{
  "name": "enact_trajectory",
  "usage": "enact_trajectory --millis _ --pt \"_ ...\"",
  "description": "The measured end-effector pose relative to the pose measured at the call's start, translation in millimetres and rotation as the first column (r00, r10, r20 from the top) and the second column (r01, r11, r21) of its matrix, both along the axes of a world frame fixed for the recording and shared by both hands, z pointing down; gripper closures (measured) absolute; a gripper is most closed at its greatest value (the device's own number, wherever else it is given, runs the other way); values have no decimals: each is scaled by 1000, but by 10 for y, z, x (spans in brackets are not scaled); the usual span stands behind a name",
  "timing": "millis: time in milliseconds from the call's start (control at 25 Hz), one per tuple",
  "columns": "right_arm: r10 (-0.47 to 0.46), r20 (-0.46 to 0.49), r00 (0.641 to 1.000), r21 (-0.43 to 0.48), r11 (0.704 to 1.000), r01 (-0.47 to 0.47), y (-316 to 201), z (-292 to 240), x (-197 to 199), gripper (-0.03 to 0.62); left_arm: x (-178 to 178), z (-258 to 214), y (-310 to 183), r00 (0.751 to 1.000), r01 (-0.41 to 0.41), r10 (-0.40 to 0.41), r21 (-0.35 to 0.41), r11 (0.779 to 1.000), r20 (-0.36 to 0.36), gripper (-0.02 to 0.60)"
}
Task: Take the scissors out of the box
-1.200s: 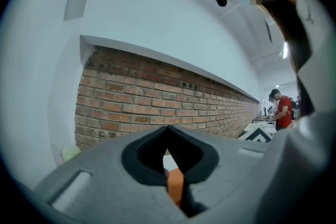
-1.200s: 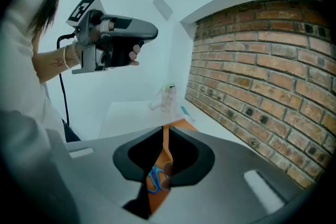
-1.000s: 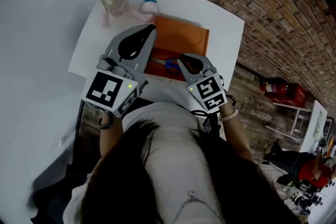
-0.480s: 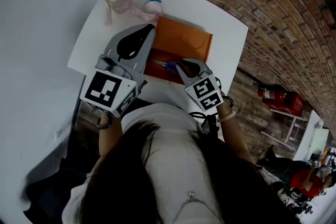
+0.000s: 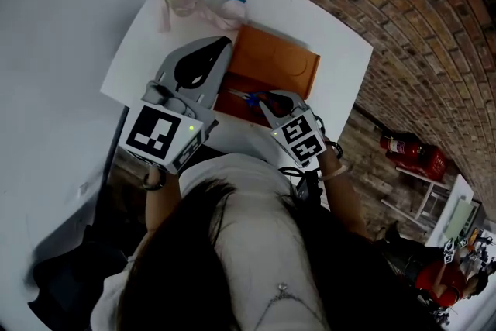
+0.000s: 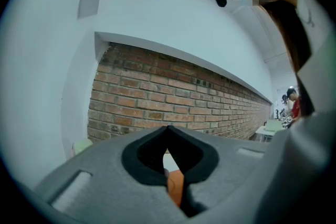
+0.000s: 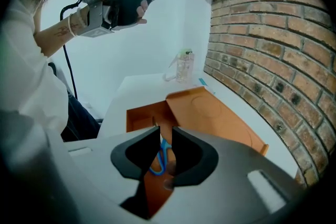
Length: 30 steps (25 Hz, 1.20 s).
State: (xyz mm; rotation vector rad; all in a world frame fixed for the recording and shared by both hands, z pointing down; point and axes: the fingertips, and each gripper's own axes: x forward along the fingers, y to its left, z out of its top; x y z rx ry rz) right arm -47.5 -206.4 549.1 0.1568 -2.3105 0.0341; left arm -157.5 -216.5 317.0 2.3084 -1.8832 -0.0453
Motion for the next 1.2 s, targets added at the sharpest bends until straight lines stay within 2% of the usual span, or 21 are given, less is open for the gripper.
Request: enact_trajectory --millis 1200 --pt "-97 -173 980 -105 991 80 49 542 -5 474 -83 222 -164 1000 -5 4 -71 997 -18 581"
